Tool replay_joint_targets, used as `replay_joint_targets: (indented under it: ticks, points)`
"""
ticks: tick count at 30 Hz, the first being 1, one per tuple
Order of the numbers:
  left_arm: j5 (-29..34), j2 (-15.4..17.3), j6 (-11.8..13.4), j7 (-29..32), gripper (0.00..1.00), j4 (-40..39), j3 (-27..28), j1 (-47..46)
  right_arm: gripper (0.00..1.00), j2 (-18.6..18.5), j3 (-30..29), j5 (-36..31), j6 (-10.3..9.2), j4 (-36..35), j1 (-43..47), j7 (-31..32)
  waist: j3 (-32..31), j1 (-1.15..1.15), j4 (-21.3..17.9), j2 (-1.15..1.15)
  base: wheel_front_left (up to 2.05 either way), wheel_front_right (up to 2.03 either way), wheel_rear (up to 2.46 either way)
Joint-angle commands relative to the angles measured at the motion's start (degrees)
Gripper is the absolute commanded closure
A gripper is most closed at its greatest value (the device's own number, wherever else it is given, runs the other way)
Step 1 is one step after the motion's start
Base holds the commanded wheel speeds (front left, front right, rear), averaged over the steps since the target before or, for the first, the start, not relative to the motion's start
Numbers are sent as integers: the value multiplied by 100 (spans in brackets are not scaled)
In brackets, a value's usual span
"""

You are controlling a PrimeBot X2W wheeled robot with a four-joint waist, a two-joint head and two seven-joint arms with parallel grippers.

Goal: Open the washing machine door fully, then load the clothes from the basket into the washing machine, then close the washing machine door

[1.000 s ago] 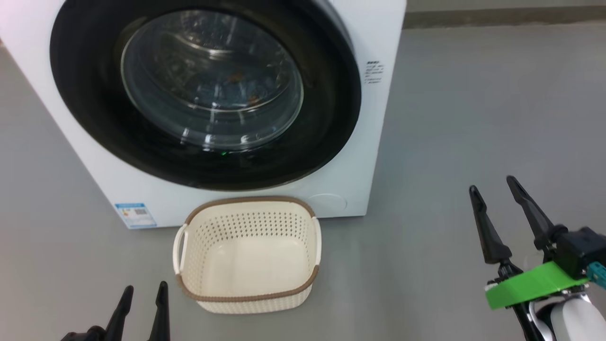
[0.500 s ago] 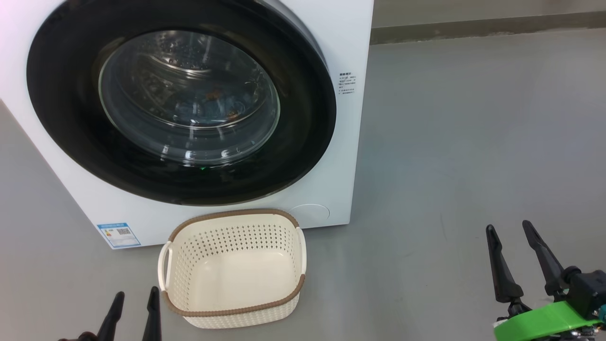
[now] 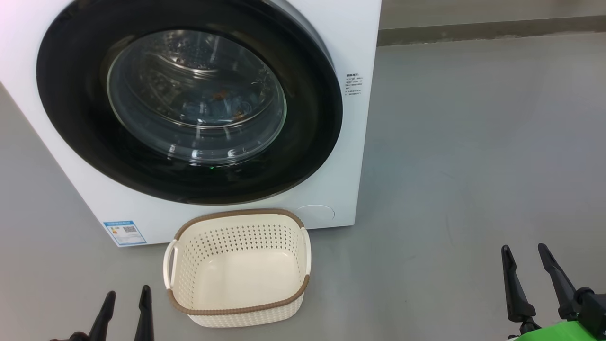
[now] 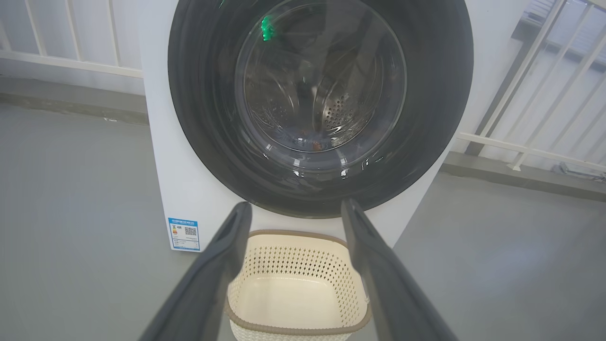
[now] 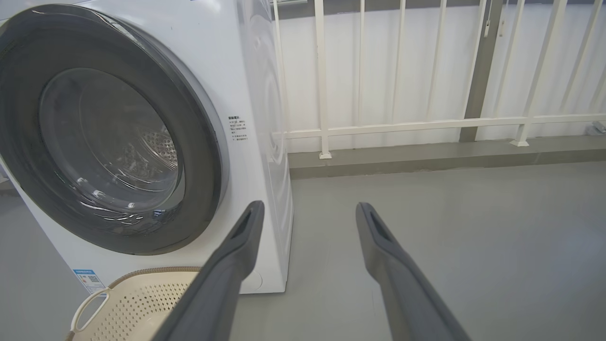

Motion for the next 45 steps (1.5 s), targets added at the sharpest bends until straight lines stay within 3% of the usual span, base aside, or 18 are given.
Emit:
replay_joint_targets:
  ticks: [1,28,29,34,41,45]
  points:
    - [54,107,-14,-37,0,-164,176,-148,0,-34,77,-40,-33,-104,-2,-26,-4,0,25,0,0,0,0]
    - [73,210,-14,-37,0,-290,152,-133,0,77,-50,-57,-33,92,15,-26,70,0,182,0,0,0,0]
    - [88,215,-14,-37,100,-308,146,-128,100,76,-48,-57,-33,91,14,-26,71,0,184,0,0,0,0]
    - [30,-63,1,9,100,169,-108,68,100,230,-127,0,1,585,130,6,72,0,185,0,0,0,0]
    - [-366,-73,1,117,100,193,-69,3,100,231,-124,448,-1,613,62,140,67,13,174,0,0,0,0]
    - [-593,-78,0,179,100,213,-46,-39,100,231,-105,708,-2,624,32,202,82,1,169,0,0,0,0]
